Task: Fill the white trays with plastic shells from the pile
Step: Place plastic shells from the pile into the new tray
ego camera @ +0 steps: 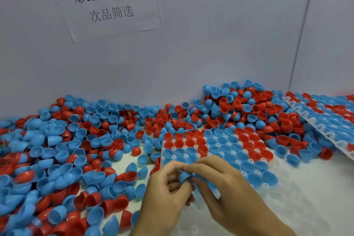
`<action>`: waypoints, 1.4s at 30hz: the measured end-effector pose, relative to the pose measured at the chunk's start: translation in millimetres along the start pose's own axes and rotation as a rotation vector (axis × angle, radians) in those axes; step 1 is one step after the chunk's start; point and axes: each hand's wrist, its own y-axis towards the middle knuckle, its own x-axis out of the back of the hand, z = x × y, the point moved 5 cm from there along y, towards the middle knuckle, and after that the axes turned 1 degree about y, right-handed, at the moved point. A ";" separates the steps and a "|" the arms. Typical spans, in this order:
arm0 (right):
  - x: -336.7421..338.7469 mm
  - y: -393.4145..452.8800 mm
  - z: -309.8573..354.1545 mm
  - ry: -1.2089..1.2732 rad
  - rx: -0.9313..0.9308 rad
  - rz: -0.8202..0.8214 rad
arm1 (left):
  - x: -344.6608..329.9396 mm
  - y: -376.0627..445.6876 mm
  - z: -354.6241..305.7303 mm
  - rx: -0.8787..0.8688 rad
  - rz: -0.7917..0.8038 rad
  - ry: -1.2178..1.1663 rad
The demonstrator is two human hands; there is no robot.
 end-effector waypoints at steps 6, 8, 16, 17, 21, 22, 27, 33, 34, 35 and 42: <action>2.2 1.8 -6.6 0.139 -0.113 -0.096 | -1.3 -0.1 -0.2 -0.014 0.005 -0.134; 3.4 1.7 -9.4 0.209 -0.161 -0.146 | -1.1 0.2 -0.3 -0.035 -0.007 -0.135; 6.1 0.2 -13.9 0.456 -0.314 -0.316 | -4.3 1.3 2.6 -0.033 0.001 -0.126; 5.7 0.4 -13.2 0.444 -0.310 -0.317 | -5.8 1.1 2.1 -0.034 0.014 -0.128; 3.1 0.5 -11.8 0.410 -0.296 -0.322 | -6.2 2.4 6.7 -0.019 -0.019 -0.152; 2.5 0.5 -11.2 0.407 -0.293 -0.321 | -6.0 3.1 8.7 -0.005 -0.034 -0.167; 1.9 2.0 -3.7 0.364 -0.213 -0.274 | -4.3 5.0 15.9 0.023 -0.084 -0.226; 0.0 3.9 -9.9 0.370 -0.264 -0.162 | -2.2 7.1 21.0 0.032 -0.124 -0.220; 0.9 3.8 -11.3 0.358 -0.278 -0.179 | -3.1 6.9 20.8 0.028 -0.121 -0.221; 2.6 3.8 -12.8 0.348 -0.292 -0.206 | -3.9 6.8 20.8 0.024 -0.119 -0.225; 9.9 3.2 -16.2 0.341 -0.349 -0.263 | -6.1 4.9 15.4 -0.038 -0.090 -0.201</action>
